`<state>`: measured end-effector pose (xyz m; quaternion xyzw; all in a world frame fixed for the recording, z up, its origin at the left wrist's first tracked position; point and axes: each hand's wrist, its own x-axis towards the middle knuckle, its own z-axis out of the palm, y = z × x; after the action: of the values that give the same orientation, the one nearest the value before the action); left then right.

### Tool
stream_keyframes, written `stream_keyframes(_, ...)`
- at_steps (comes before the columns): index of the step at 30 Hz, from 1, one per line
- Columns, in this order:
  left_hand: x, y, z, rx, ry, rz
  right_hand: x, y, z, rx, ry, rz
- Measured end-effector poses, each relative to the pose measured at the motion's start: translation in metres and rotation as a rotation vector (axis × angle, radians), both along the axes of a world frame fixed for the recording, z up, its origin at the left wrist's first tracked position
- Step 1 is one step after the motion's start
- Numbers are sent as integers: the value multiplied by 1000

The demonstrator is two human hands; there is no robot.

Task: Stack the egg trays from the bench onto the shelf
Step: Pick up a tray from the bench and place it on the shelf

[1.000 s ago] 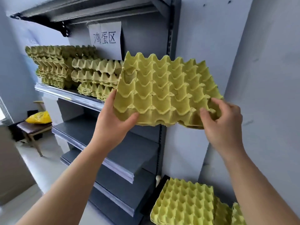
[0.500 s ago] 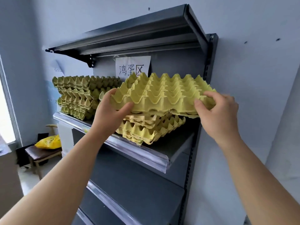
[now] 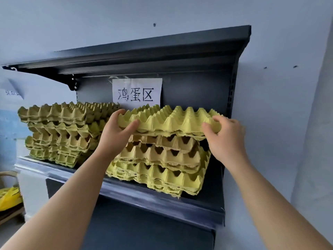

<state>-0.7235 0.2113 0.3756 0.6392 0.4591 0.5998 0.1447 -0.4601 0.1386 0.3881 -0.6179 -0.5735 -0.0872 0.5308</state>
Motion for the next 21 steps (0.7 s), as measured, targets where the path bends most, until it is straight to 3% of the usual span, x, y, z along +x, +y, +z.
stream_keyframes(10, -37, 52, -3, -82, 56, -153, -55, 15, -2, -55, 6, -207)
stream_keyframes(16, -31, 60, -2, -134, 295, -52, -52, 23, -12, -218, 14, -214)
stream_keyframes(21, -29, 60, -13, -25, 246, 1, -47, 22, -19, -221, 27, -192)
